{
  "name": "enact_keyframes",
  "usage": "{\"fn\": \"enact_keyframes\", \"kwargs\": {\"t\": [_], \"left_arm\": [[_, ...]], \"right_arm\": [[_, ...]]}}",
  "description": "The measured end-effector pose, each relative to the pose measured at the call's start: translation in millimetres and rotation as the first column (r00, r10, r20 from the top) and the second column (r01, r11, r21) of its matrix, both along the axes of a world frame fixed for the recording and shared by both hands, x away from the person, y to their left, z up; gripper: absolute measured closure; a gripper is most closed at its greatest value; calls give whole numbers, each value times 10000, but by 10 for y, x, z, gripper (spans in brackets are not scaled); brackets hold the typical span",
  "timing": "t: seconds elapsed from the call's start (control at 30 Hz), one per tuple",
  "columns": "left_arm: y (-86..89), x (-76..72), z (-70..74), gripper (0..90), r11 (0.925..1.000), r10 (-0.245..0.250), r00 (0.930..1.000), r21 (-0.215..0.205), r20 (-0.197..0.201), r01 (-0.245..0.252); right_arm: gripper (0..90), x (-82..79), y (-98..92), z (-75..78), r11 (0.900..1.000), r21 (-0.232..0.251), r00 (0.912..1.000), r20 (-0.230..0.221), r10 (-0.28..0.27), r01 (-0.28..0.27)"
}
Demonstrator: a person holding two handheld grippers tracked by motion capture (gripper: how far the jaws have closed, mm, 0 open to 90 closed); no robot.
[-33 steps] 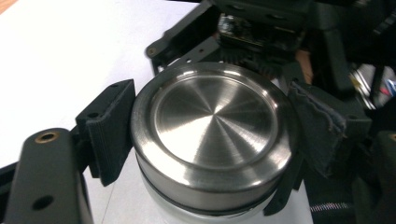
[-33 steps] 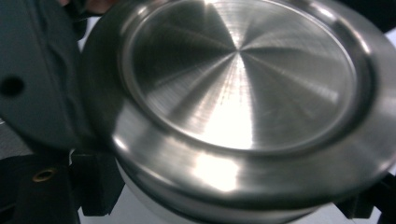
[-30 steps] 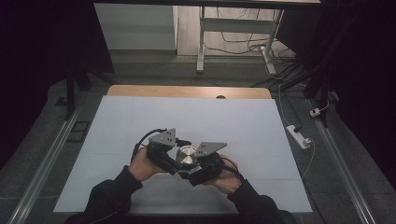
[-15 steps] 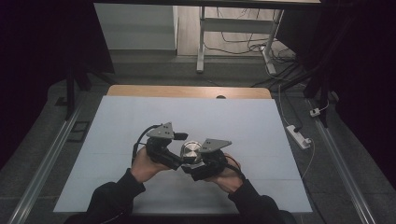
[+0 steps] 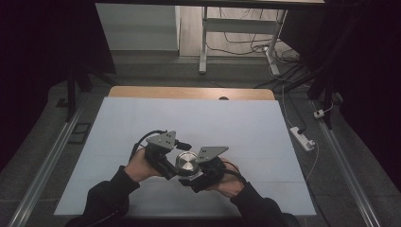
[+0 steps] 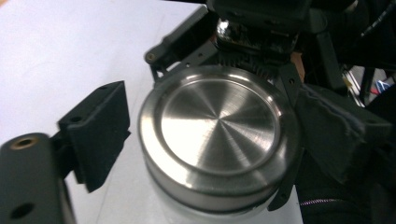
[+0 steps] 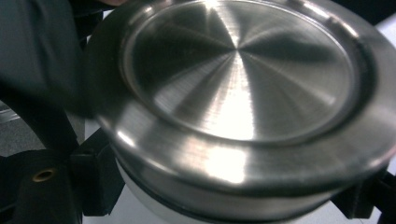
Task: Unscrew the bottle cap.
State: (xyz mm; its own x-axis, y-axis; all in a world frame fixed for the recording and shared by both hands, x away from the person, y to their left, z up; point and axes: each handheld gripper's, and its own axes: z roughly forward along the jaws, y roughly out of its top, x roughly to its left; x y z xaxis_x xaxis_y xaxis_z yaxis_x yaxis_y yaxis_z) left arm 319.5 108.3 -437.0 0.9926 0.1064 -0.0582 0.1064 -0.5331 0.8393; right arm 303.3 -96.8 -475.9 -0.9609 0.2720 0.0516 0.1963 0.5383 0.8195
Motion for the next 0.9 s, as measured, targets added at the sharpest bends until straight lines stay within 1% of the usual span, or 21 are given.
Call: {"fn": "enact_keyframes", "kwargs": {"t": [0.03,0.13,0.2,0.27,0.33,0.37,0.4,0.47,0.5,0.57,0.6,0.63,0.7,0.73,0.8,0.87,0.9], "left_arm": [[-2,-5,-3,189,9999,91,10000,-115,-15,-91],[-10,-5,3,201,9983,517,9986,-253,-80,-519],[-32,-9,-2,202,9949,921,9956,-391,-161,-927],[-65,-19,-4,202,9896,1387,9902,-359,-147,-1391],[-99,-32,-6,202,9818,1868,9823,-321,-125,-1871],[-118,-40,-10,202,9760,2150,9765,-336,-126,-2153],[-141,-51,-15,202,9672,2513,9678,-350,-120,-2516],[-172,-62,-21,201,9548,2947,9555,-359,-146,-2951],[-189,-63,-25,199,9501,3094,9508,-354,-165,-3098],[-187,-49,-27,180,9526,2991,9538,-495,-273,-3001],[-172,-36,-23,147,9556,2849,9575,-649,-447,-2873],[-152,-19,-13,111,9602,2651,9624,-746,-601,-2691],[-91,-5,23,79,9684,2311,9713,-829,-567,-2353],[-63,1,37,78,9745,2034,9773,-837,-599,-2080],[-14,1,59,79,9856,1517,9875,-685,-420,-1544],[24,-1,64,81,9937,1068,9942,-313,-161,-1072],[34,0,59,89,9963,833,9964,-206,-140,-835]], "right_arm": [[146,3,-1,2,10000,9,10000,26,-50,50],[146,20,-22,11,9996,61,9996,33,-292,292],[146,33,-33,19,9988,70,9987,86,-493,493],[146,51,-45,17,9975,88,9975,78,-704,703],[146,65,-51,11,9946,64,9946,66,-1034,1033],[146,74,-56,8,9935,51,9935,93,-1134,1134],[146,80,-60,8,9914,37,9914,98,-1308,1308],[146,92,-64,4,9863,-6,9862,137,-1652,1652],[146,94,-63,1,9829,-14,9828,165,-1839,1839],[146,94,-64,-7,9782,20,9780,164,-2078,2078],[146,92,-63,-9,9767,53,9765,169,-2147,2147],[146,92,-64,-9,9765,90,9764,162,-2155,2153],[146,93,-71,-2,9782,182,9783,131,-2069,2067],[145,95,-76,3,9801,186,9801,128,-1979,1976],[145,96,-82,7,9869,227,9871,-56,-1598,1599],[146,78,-73,11,9929,258,9932,-66,-1163,1164],[146,63,-63,15,9950,281,9954,-45,-957,958]]}}
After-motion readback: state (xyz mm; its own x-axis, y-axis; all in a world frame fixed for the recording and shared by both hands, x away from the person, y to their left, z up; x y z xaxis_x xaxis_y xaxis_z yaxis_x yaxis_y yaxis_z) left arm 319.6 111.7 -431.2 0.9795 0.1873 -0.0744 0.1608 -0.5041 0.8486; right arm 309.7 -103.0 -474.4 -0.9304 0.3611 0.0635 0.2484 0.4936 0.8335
